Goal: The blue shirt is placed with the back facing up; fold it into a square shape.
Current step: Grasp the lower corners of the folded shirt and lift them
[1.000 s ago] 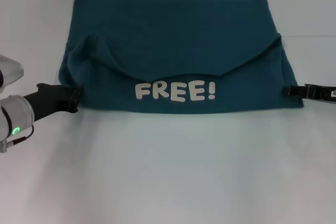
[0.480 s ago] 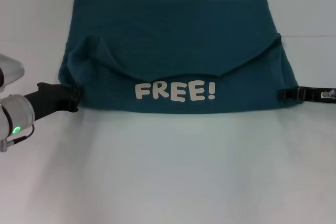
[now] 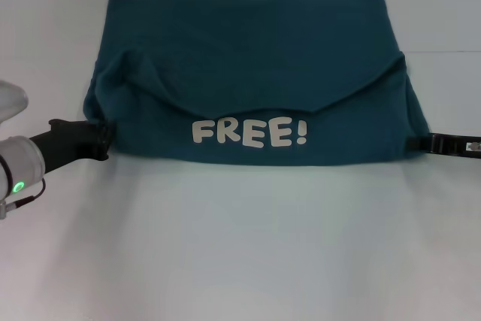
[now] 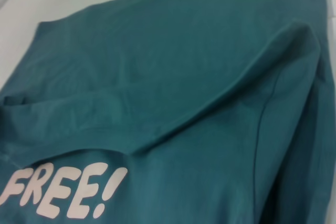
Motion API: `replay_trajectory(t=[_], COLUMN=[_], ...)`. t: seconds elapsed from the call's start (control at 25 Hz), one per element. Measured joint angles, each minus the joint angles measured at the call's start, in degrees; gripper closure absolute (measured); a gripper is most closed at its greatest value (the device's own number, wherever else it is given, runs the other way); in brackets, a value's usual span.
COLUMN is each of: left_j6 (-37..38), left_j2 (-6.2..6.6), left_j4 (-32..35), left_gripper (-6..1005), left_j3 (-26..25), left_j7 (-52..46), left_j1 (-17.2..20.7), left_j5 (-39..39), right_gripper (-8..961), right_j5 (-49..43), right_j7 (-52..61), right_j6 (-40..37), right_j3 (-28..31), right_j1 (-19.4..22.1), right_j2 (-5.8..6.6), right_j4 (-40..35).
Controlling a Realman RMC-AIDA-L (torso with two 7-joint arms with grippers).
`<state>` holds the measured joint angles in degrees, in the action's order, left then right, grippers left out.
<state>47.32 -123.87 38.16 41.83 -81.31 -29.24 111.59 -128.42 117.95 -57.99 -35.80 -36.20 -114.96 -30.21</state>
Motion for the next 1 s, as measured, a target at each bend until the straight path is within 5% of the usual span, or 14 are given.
replay_trajectory(t=[0.6, 1.0], left_j6=[17.78, 37.60], left_j2=[-0.27, 0.07], left_j4=[16.71, 21.52], left_gripper=[969, 967], left_j3=[1.55, -9.25], left_j7=[-19.88, -23.30], left_j1=[10.50, 13.41], left_j5=[5.15, 5.83], right_gripper=[926, 926], right_j5=[1.86, 1.67], right_j7=[-2.15, -5.17], right_j6=[-16.07, -31.59], right_j3=[0.67, 3.06], right_j1=[7.69, 14.19], right_j2=[0.54, 0.41], right_j4=[-11.45, -19.75])
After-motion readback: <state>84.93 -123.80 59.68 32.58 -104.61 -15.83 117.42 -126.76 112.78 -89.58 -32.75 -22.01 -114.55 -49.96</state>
